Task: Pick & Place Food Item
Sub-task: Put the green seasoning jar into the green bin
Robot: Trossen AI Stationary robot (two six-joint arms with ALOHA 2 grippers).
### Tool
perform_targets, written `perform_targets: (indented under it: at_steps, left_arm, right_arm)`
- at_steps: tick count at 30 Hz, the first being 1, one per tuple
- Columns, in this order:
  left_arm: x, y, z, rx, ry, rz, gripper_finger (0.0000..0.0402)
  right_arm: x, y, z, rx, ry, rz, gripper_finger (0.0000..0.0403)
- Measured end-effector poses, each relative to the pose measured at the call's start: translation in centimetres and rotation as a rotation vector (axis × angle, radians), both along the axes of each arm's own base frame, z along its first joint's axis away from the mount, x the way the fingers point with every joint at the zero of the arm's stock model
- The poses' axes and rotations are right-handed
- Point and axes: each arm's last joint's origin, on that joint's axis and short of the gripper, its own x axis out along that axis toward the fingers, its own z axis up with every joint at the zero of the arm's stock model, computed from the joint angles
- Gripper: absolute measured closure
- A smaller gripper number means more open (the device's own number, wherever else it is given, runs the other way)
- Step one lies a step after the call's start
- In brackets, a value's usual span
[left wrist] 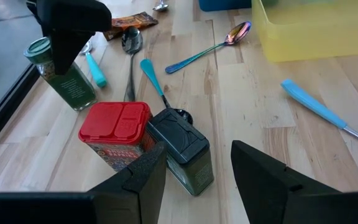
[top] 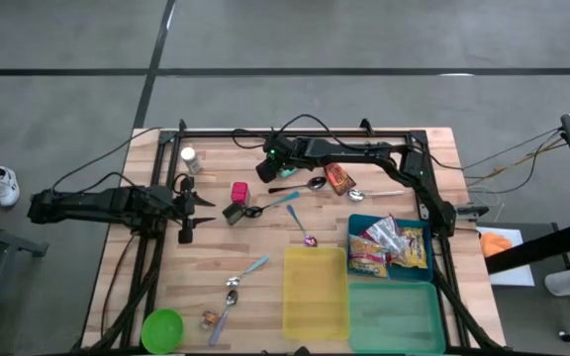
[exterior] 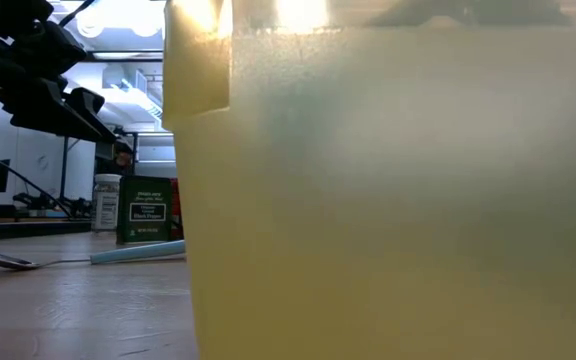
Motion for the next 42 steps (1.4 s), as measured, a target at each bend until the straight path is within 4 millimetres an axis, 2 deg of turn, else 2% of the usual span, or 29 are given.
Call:
perform_targets:
  at_steps: [12, 17, 22, 28, 33, 42]
  left_arm:
    - [0.0, 0.0, 0.0, 0.000, 0.000, 0.000, 0.0220]
    - [0.0, 0.0, 0.0, 0.000, 0.000, 0.000, 0.0220]
    - [0.0, 0.0, 0.0, 0.000, 0.000, 0.000, 0.0220]
    - [0.0, 0.0, 0.0, 0.000, 0.000, -0.001, 0.0220]
    - [0.0, 0.0, 0.0, 0.000, 0.001, 0.000, 0.0220]
    - [0.0, 0.0, 0.0, 0.000, 0.001, 0.000, 0.0220]
  right_arm:
    - [-0.4, 1.3, 2.5, -0.033, -0.010, 0.062, 0.0192]
    - [-1.1, 2.8, 4.9, -0.048, -0.007, 0.107, 0.0192]
    - [-2.4, 5.3, 7.9, -0.066, 0.010, 0.181, 0.0192]
    - [-5.3, 8.8, 11.6, -0.070, 0.024, 0.250, 0.0192]
    - [-8.8, 11.9, 13.9, -0.063, 0.045, 0.315, 0.0192]
    - [-16.7, 17.8, 15.4, 0.038, 0.057, 0.363, 0.0192]
